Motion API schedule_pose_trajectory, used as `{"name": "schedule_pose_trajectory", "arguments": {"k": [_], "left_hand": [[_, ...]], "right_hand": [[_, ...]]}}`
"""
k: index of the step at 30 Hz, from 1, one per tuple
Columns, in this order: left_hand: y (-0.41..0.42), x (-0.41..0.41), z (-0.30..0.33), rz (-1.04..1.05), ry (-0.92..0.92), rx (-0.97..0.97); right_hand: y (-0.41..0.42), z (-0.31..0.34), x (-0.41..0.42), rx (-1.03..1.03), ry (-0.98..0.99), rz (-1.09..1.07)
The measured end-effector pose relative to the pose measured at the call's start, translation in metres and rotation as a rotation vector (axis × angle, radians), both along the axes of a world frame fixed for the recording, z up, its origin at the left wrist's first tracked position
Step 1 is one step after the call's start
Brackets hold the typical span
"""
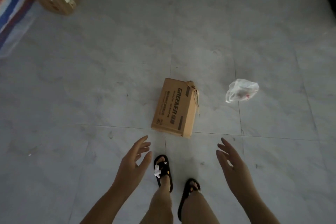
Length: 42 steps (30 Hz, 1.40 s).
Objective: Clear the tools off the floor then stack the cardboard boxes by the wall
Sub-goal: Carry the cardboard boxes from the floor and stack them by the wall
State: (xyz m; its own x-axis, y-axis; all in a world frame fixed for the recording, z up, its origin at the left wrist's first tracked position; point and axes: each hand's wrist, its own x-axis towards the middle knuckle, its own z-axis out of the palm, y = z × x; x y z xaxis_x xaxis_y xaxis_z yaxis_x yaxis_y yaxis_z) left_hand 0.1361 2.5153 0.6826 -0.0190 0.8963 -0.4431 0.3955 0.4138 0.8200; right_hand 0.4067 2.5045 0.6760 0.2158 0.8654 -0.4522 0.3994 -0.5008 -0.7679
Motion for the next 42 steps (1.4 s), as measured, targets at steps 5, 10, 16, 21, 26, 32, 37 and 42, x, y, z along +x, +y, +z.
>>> {"name": "schedule_pose_trajectory", "arguments": {"k": [5, 10, 16, 21, 26, 32, 37, 42], "left_hand": [[0.091, 0.003, -0.141, -0.022, 0.066, -0.131], [0.149, 0.002, -0.333, 0.154, 0.171, -0.226], [0.166, 0.004, -0.481, 0.278, 0.031, -0.459], [0.162, 0.015, -0.492, 0.336, -0.071, -0.385], [0.161, 0.031, -0.408, 0.462, -0.235, -0.354], [0.149, 0.024, -0.243, 0.598, -0.342, -0.248], [0.121, 0.007, -0.1, 0.721, -0.364, -0.105], [0.083, -0.014, 0.017, 0.928, -0.372, 0.073]], "right_hand": [[0.084, -0.146, -0.013, -0.166, -0.03, 0.039], [0.135, -0.333, -0.024, -0.3, -0.016, -0.004], [0.141, -0.484, -0.037, -0.414, 0.108, -0.02], [0.14, -0.496, -0.043, -0.358, 0.342, -0.124], [0.162, -0.41, -0.031, -0.294, 0.336, -0.216], [0.169, -0.248, -0.038, -0.288, 0.388, -0.161], [0.178, -0.104, -0.06, -0.162, 0.391, 0.075], [0.187, 0.007, -0.094, -0.07, 0.455, 0.333]]}}
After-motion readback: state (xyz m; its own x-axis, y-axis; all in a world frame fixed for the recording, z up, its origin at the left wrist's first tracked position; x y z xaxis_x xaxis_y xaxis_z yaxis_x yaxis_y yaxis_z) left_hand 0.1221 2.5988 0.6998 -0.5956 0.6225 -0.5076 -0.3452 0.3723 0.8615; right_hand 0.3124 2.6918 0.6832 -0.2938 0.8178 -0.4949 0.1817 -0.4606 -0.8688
